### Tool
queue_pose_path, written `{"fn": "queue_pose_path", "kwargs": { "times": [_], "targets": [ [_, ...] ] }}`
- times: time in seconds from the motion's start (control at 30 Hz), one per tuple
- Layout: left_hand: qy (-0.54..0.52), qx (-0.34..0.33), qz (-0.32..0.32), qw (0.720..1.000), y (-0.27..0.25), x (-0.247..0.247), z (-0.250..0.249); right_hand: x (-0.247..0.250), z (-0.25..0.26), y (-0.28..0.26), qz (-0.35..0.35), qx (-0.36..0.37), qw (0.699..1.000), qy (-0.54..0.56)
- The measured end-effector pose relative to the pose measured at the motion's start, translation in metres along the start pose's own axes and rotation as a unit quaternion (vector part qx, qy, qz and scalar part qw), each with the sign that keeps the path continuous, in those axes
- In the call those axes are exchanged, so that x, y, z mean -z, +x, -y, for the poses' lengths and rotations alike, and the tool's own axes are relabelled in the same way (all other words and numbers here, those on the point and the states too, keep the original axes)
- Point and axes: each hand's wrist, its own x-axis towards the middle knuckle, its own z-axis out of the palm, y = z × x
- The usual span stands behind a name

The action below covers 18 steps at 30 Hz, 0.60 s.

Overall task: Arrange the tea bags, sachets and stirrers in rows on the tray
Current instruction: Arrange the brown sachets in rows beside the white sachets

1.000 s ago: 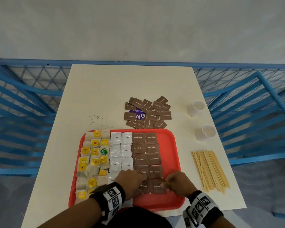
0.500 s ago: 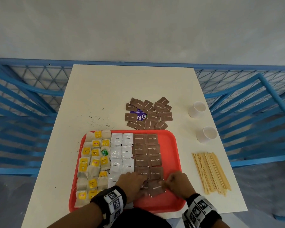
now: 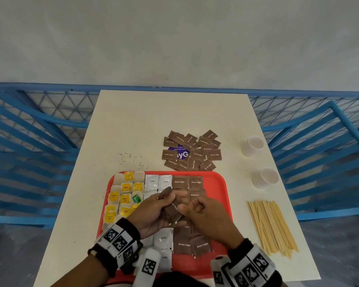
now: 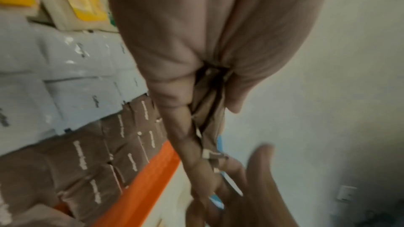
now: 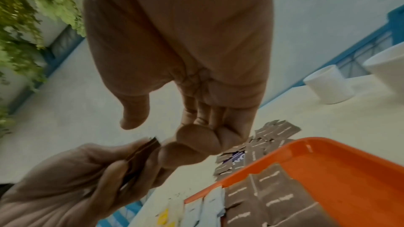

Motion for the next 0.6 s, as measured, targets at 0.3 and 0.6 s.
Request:
{"fn": "queue_pose_path", "kwargs": {
  "times": [0.3, 0.6],
  "targets": [
    [0.106, -0.043, -0.048, 0.992, -0.008, -0.002, -0.004, 0.002, 0.015, 0.005, -0.029, 0.059, 0.992, 0.109],
    [0.214, -0.089, -0.055, 0.971, -0.013, 0.007, -0.004, 0.010, 0.010, 0.009, -0.007, -0.024, 0.971, 0.236]
  ]
}}
